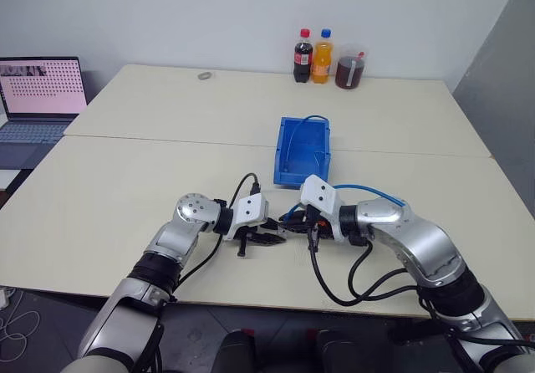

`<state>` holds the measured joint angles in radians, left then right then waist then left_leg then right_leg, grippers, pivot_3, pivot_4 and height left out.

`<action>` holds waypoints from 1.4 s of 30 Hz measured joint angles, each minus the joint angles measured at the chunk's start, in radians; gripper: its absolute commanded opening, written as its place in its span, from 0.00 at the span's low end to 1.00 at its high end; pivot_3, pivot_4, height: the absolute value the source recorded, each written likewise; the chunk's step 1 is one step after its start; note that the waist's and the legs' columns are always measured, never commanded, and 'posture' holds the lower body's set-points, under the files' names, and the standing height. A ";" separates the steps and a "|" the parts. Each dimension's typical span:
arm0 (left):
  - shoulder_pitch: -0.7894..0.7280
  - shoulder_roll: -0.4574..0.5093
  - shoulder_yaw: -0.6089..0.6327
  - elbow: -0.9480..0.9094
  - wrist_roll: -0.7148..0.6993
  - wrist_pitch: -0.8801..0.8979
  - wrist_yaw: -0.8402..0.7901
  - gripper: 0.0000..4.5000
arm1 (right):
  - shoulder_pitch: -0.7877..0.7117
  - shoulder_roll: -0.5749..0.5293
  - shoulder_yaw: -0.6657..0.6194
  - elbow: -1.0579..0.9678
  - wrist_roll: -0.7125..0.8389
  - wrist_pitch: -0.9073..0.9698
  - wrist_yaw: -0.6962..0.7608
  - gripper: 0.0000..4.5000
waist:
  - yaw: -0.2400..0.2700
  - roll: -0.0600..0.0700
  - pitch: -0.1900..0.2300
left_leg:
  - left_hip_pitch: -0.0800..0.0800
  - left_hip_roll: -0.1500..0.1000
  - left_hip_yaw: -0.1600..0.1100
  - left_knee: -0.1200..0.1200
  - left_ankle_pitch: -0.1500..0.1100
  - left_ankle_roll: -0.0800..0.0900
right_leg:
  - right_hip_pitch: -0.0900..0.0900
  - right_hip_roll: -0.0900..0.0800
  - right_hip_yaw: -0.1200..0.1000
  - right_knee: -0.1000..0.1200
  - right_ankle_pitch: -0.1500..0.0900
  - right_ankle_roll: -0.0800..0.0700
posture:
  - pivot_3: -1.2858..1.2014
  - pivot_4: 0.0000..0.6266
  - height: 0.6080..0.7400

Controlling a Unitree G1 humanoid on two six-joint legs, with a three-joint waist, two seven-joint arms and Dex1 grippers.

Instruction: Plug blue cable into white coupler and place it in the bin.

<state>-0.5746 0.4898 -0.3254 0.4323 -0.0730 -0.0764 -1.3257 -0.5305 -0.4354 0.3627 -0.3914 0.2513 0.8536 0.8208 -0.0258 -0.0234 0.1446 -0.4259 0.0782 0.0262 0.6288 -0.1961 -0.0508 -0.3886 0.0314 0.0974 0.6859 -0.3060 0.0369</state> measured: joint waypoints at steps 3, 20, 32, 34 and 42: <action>0.000 0.000 0.000 -0.001 0.000 0.001 0.000 0.18 | -0.002 0.002 -0.008 -0.006 0.006 0.007 -0.017 0.01 | 0.000 0.000 0.000 | 0.000 0.000 0.000 0.000 0.000 0.000 | 0.000 0.000 0.000 0.000 0.000 0.000 | 0.52 0.24 1.00; 0.000 0.000 0.000 -0.004 0.001 0.004 -0.003 0.18 | -0.007 0.004 0.082 0.051 -0.052 -0.051 -0.045 0.01 | 0.000 0.000 0.000 | -0.001 0.000 0.000 -0.001 0.000 0.000 | 0.000 0.000 0.000 -0.001 0.000 0.000 | 0.52 0.24 1.00; 0.005 0.002 0.000 -0.015 0.001 0.006 -0.001 0.18 | -0.006 -0.002 0.054 0.052 -0.029 -0.030 -0.044 0.01 | 0.000 0.000 0.000 | -0.001 0.000 0.000 -0.001 0.000 0.000 | 0.000 0.000 0.000 -0.003 0.000 0.000 | 0.52 0.24 1.00; 0.006 0.003 0.000 -0.018 0.001 0.007 -0.001 0.18 | -0.006 -0.002 0.040 0.052 -0.023 -0.021 -0.044 0.01 | 0.000 0.000 0.000 | -0.001 0.000 0.000 -0.001 0.000 0.000 | 0.000 0.000 0.000 -0.003 0.000 0.000 | 0.52 0.24 1.00; 0.007 0.004 0.000 -0.020 0.001 0.007 -0.001 0.18 | -0.002 -0.020 0.045 0.053 -0.022 -0.025 -0.039 0.01 | 0.000 0.000 0.000 | -0.001 0.000 0.000 -0.001 -0.001 0.001 | -0.001 0.000 0.000 -0.004 0.000 0.000 | 0.52 0.24 1.00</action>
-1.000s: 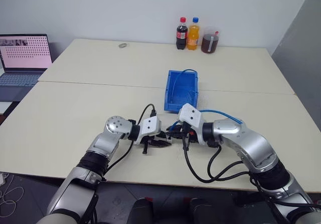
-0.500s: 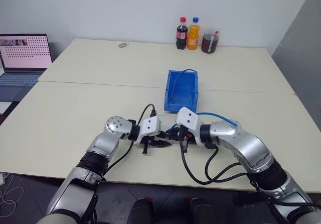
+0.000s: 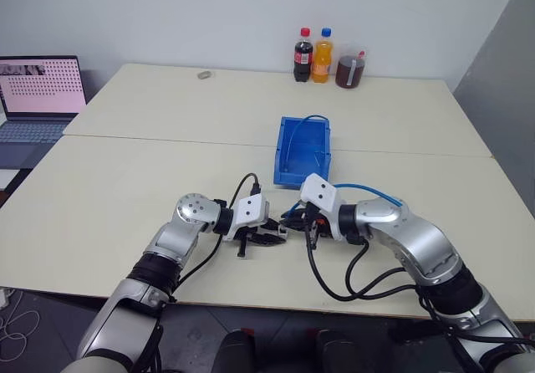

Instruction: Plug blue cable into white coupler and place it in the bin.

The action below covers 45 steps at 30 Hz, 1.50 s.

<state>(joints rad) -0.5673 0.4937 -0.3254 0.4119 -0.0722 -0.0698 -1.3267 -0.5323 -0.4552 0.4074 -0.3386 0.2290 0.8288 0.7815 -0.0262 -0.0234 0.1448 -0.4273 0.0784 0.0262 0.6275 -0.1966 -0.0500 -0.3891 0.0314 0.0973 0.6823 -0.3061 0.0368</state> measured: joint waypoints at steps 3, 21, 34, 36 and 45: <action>0.000 0.000 0.000 0.000 0.000 0.001 0.000 0.18 | 0.000 -0.008 0.012 0.000 -0.012 -0.021 0.004 0.01 | 0.000 0.000 0.000 | 0.000 0.000 0.000 0.000 0.000 0.000 | 0.000 0.000 0.000 0.000 0.000 0.000 | 0.52 0.24 1.00; 0.001 0.001 0.000 -0.003 0.001 0.003 0.001 0.18 | -0.023 -0.022 0.068 -0.008 -0.059 -0.064 0.028 0.01 | 0.000 0.000 0.000 | 0.000 0.000 0.000 0.000 0.000 0.000 | 0.000 0.000 0.000 0.000 0.000 0.000 | 0.52 0.24 1.00; 0.000 0.000 0.000 -0.001 0.002 -0.001 -0.001 0.18 | -0.078 -0.040 0.109 0.010 -0.081 -0.058 0.077 0.01 | 0.000 0.000 0.000 | 0.000 0.000 0.000 0.000 0.000 0.000 | 0.000 0.000 0.000 0.000 0.000 0.000 | 0.52 0.24 1.00; 0.000 0.000 -0.001 -0.001 0.003 -0.003 -0.003 0.18 | -0.090 -0.037 0.124 0.029 -0.091 -0.058 0.087 0.01 | 0.000 0.000 0.000 | 0.000 0.000 0.000 0.000 0.000 0.000 | 0.000 0.000 0.000 0.000 0.000 0.000 | 0.52 0.24 1.00; -0.006 -0.002 0.000 0.009 0.004 -0.003 -0.009 0.18 | -0.144 -0.036 0.151 0.111 -0.100 -0.107 0.164 0.01 | 0.000 0.000 0.000 | 0.000 0.000 0.000 0.000 0.000 0.001 | 0.000 0.000 0.000 0.000 0.000 0.000 | 0.52 0.24 1.00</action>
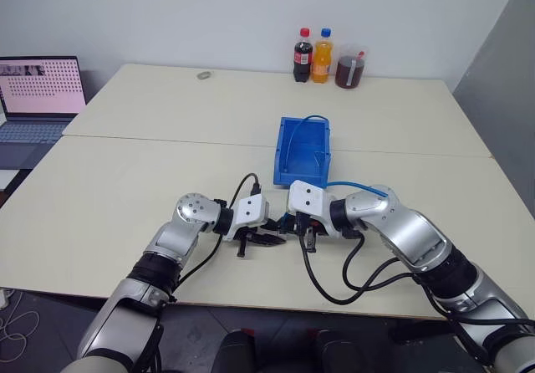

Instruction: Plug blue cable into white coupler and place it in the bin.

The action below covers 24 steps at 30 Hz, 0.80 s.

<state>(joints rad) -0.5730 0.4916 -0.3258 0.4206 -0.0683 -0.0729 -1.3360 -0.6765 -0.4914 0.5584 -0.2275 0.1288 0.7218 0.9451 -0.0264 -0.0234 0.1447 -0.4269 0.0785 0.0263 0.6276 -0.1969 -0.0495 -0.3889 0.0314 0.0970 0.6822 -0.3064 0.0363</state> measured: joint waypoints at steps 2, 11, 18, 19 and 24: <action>-0.001 -0.001 0.000 0.003 0.000 0.000 -0.001 0.18 | -0.003 0.002 0.000 0.014 -0.006 -0.014 0.013 0.01 | 0.000 0.000 0.000 | 0.000 0.000 0.000 0.000 0.000 0.000 | 0.000 0.000 0.000 0.000 0.000 0.000 | 0.52 0.24 1.00; -0.001 -0.003 0.000 0.007 0.002 0.000 -0.002 0.18 | 0.022 0.014 -0.003 0.037 -0.027 -0.032 0.015 0.01 | 0.000 0.000 -0.002 | 0.001 0.000 0.000 0.000 0.000 0.000 | 0.001 0.000 0.000 0.000 0.000 0.000 | 0.52 0.24 1.00; 0.000 -0.005 -0.001 0.009 0.015 0.001 -0.002 0.18 | 0.041 0.013 -0.003 0.054 -0.038 -0.076 0.022 0.01 | 0.000 0.001 -0.011 | 0.002 0.000 0.000 0.000 0.000 0.001 | 0.001 0.000 0.000 0.000 -0.001 -0.001 | 0.52 0.24 1.00; 0.000 -0.005 -0.001 0.009 0.017 0.001 -0.001 0.18 | 0.042 0.013 -0.003 0.055 -0.038 -0.079 0.022 0.01 | 0.000 0.001 -0.011 | 0.002 0.000 0.000 -0.001 -0.001 0.001 | 0.001 0.000 0.000 0.000 -0.001 -0.001 | 0.52 0.24 1.00; 0.005 -0.006 0.002 0.008 0.019 -0.003 0.004 0.18 | 0.071 0.026 -0.031 0.055 -0.038 -0.104 0.010 0.01 | 0.000 0.003 -0.013 | 0.002 0.000 0.001 -0.001 -0.001 0.001 | 0.001 0.000 0.000 0.000 -0.001 -0.001 | 0.52 0.24 1.00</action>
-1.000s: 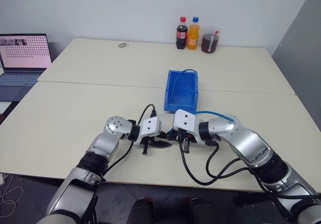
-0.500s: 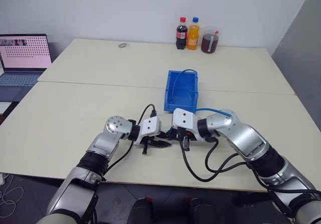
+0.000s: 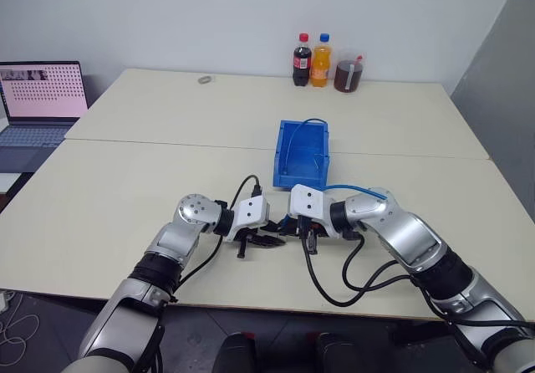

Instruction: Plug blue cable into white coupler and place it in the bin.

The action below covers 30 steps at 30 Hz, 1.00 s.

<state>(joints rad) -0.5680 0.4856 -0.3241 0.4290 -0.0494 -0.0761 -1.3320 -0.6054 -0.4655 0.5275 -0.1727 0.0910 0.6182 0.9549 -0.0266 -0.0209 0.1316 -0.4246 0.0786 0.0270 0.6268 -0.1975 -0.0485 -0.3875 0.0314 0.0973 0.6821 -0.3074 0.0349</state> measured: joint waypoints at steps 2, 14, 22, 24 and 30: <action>0.007 0.000 0.006 -0.001 0.000 -0.010 0.013 0.18 | 0.012 0.008 -0.011 -0.003 0.001 -0.003 -0.013 0.01 | 0.000 0.000 0.000 | 0.000 0.000 0.000 0.000 0.000 0.000 | 0.000 0.000 0.000 0.000 0.000 0.000 | 0.52 0.24 1.00; 0.165 0.067 0.124 -0.224 -0.117 0.201 0.075 0.76 | 0.050 0.036 -0.196 -0.210 0.101 0.179 -0.117 0.01 | -0.009 0.000 0.010 | -0.006 0.002 -0.001 -0.003 0.000 0.000 | -0.007 0.001 0.000 0.001 -0.001 -0.002 | 0.52 0.24 1.00; 0.165 0.066 0.311 -0.472 -0.214 0.411 0.323 1.00 | -0.066 0.053 -0.414 -0.209 0.236 0.291 -0.184 0.01 | -0.004 -0.002 0.024 | -0.008 0.001 -0.001 -0.001 0.000 0.000 | -0.008 0.001 -0.001 0.001 0.000 0.000 | 0.52 0.24 1.00; 0.115 0.036 0.330 -0.479 -0.213 0.461 0.410 1.00 | -0.136 0.078 -0.457 -0.120 0.246 0.283 -0.203 0.01 | -0.004 -0.002 0.025 | -0.008 0.001 -0.001 0.000 0.000 0.000 | -0.008 0.001 -0.001 0.001 0.001 0.001 | 0.52 0.24 1.00; 0.043 0.013 0.326 -0.504 -0.214 0.526 0.502 1.00 | -0.325 0.115 -0.447 0.328 0.196 0.116 -0.199 0.17 | -0.010 -0.002 0.026 | -0.008 0.001 0.002 -0.001 0.000 0.000 | -0.009 0.001 0.002 0.000 0.004 -0.004 | 0.52 0.24 1.00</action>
<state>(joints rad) -0.5252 0.4981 0.0020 -0.0749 -0.2632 0.4501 -0.8298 -0.9304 -0.3501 0.0807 0.1557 0.2866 0.7345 0.7554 -0.0366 -0.0225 0.1578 -0.4327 0.0793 0.0289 0.6258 -0.1974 -0.0486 -0.3966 0.0322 0.0993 0.6824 -0.3033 0.0311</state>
